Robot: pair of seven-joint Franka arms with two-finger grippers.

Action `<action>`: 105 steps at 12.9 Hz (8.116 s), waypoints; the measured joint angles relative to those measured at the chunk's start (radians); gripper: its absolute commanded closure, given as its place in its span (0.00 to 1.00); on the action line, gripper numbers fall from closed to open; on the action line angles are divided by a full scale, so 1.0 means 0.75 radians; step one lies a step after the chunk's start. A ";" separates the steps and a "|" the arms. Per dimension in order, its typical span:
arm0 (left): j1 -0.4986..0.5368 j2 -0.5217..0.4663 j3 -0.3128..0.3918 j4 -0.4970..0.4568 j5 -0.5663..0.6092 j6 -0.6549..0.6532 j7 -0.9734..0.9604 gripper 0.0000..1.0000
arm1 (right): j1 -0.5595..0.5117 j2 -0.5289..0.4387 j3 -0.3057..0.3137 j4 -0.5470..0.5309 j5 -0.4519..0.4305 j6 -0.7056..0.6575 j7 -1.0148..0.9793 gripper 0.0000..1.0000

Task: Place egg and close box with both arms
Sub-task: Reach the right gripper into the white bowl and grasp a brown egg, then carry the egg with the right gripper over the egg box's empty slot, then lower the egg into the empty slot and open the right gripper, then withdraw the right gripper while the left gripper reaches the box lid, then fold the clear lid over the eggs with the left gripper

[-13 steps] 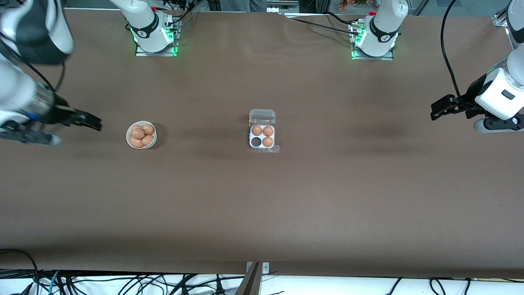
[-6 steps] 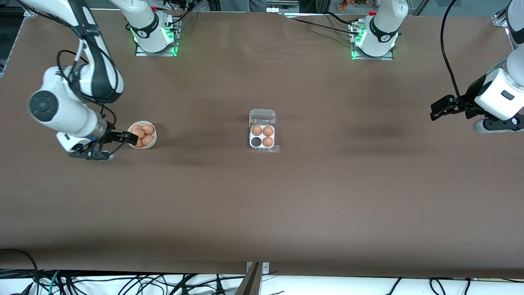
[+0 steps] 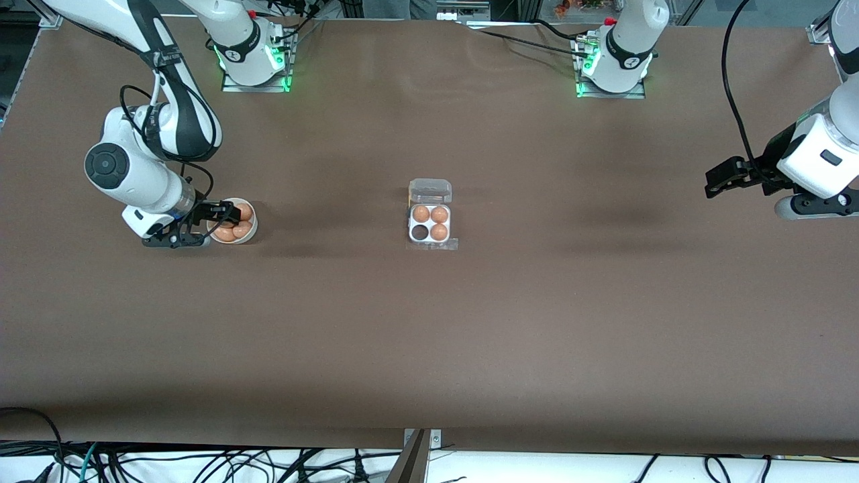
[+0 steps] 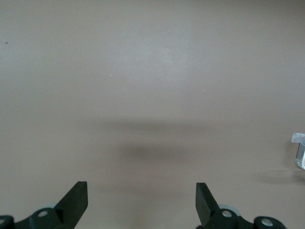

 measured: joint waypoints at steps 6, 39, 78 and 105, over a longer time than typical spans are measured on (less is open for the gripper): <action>0.000 0.001 0.000 0.000 0.000 0.000 0.000 0.00 | 0.000 0.017 0.001 -0.027 0.000 0.021 -0.007 0.00; 0.001 0.006 0.001 0.003 0.000 0.000 0.000 0.00 | 0.182 0.256 0.379 0.591 0.010 -0.311 0.700 0.87; -0.496 0.278 -0.020 0.056 -0.267 0.018 -0.473 0.74 | 0.155 0.551 0.316 1.183 0.005 -0.488 0.688 0.00; -0.904 0.810 0.021 0.271 -0.552 0.225 -0.908 0.79 | 0.080 -0.238 -0.130 0.903 0.005 -1.069 0.164 0.00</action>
